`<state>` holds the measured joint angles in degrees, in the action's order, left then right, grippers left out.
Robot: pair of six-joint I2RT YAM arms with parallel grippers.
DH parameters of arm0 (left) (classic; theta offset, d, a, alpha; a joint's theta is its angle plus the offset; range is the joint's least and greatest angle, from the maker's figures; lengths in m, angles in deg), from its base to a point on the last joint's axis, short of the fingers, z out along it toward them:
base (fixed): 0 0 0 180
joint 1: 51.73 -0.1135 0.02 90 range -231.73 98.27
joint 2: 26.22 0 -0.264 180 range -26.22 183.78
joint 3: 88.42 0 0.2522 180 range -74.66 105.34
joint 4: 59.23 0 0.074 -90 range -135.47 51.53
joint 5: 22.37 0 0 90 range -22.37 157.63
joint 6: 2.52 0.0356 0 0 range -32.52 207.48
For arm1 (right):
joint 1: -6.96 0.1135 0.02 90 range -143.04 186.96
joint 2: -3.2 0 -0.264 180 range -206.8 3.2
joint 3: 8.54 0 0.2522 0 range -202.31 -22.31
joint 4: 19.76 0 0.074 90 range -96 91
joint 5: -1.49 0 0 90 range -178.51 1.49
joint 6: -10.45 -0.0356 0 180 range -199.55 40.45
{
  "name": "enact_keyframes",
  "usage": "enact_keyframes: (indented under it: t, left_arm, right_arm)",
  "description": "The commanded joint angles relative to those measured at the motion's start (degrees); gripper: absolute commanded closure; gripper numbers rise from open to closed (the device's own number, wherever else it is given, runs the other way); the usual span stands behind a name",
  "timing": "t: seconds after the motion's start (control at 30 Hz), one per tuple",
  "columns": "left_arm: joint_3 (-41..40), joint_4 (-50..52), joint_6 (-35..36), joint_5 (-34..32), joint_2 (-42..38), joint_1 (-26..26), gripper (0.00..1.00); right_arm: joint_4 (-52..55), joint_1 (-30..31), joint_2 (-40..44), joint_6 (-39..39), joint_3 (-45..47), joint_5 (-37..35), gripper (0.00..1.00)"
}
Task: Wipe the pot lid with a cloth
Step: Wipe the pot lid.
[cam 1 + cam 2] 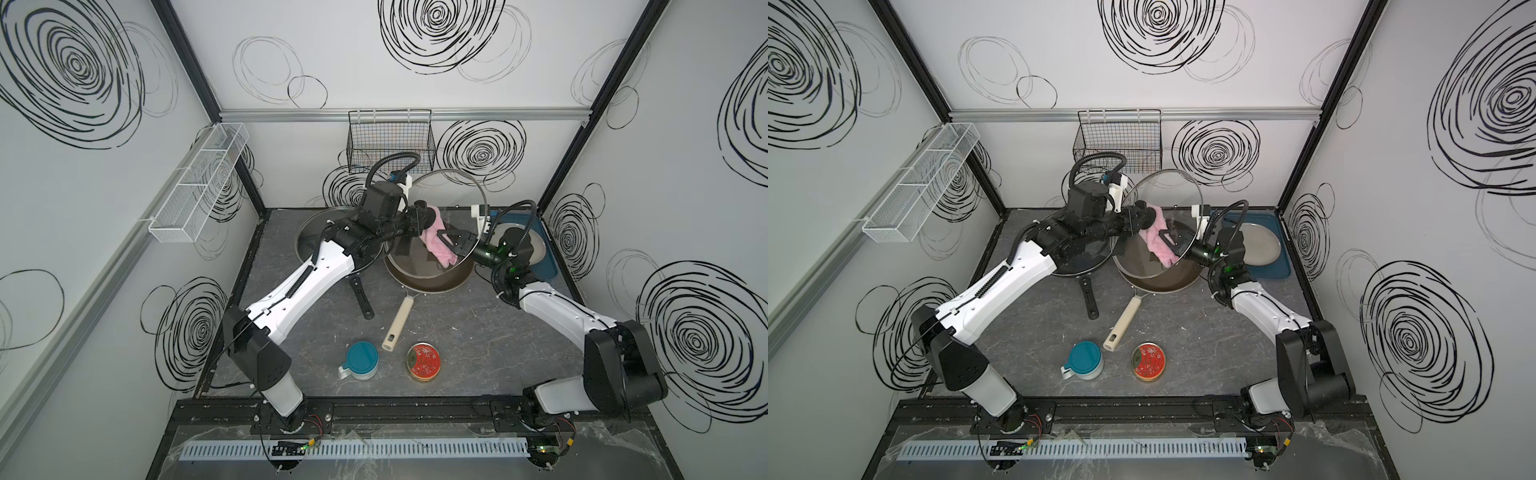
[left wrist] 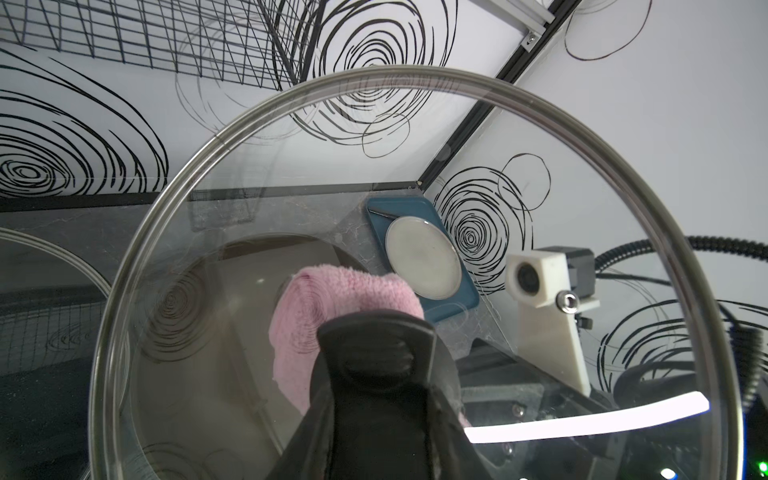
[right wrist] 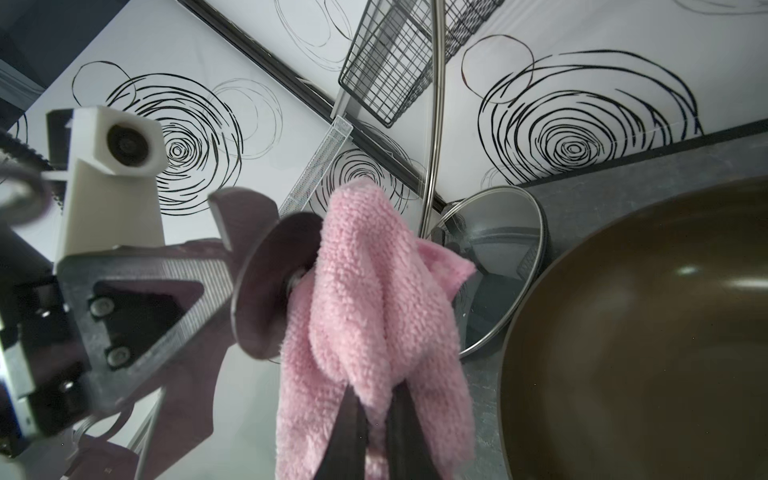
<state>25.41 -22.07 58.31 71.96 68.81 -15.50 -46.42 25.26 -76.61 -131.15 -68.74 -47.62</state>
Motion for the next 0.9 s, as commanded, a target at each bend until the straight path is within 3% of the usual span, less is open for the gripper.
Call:
enact_keyframes:
  t: [0.0,0.3,0.6,0.87]
  left_arm:
    - [4.3,-12.3,-0.3,-0.7,-3.1,-1.2,1.00]
    - [3.4,-11.1,0.1,0.7,-4.0,-0.9,1.00]
    - [3.6,-8.3,1.4,1.9,-4.2,1.9,1.00]
    - [4.5,-8.2,1.0,2.4,-3.5,3.3,1.00]
  right_arm:
    - [-1.2,-0.5,5.5,-0.6,2.5,-1.1,1.00]
    - [2.2,-7.1,11.4,-0.5,3.8,-1.2,1.00]
    - [-0.7,-9.8,2.4,0.2,-5.1,1.6,1.00]
    - [-5.5,-7.8,-5.1,-2.0,-10.5,2.4,1.00]
